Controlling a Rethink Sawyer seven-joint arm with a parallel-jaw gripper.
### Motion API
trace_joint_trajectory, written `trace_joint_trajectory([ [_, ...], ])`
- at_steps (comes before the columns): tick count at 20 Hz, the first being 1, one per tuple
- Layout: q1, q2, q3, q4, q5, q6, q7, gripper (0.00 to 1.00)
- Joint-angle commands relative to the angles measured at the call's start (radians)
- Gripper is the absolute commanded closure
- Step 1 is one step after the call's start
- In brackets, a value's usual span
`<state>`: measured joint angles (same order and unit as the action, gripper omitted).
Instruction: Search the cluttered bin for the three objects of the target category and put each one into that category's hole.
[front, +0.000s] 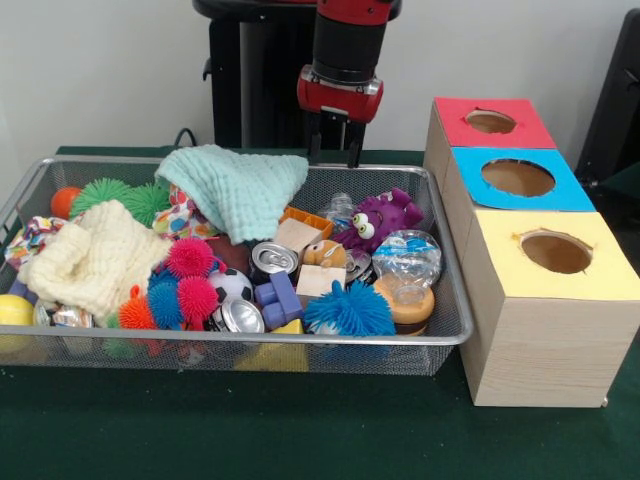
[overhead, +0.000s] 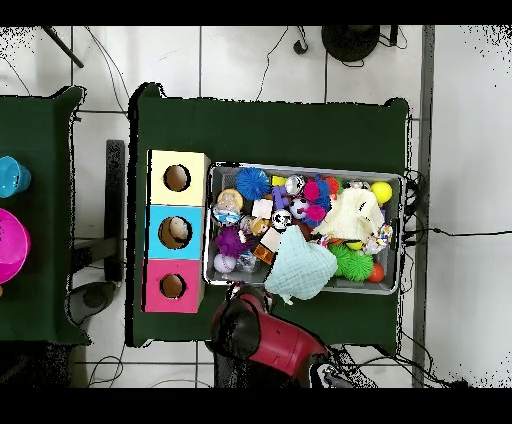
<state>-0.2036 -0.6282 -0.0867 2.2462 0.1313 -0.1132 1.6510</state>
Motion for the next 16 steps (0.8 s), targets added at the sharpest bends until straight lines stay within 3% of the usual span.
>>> trace_joint_trajectory([
  [1,0.004,0.074,0.063,-0.217,0.071,-0.061,0.202,0.00],
  [7,0.017,0.090,0.058,-0.234,0.075,-0.093,0.207,0.00],
  [16,0.034,0.082,0.039,-0.250,0.088,-0.048,0.199,0.00],
])
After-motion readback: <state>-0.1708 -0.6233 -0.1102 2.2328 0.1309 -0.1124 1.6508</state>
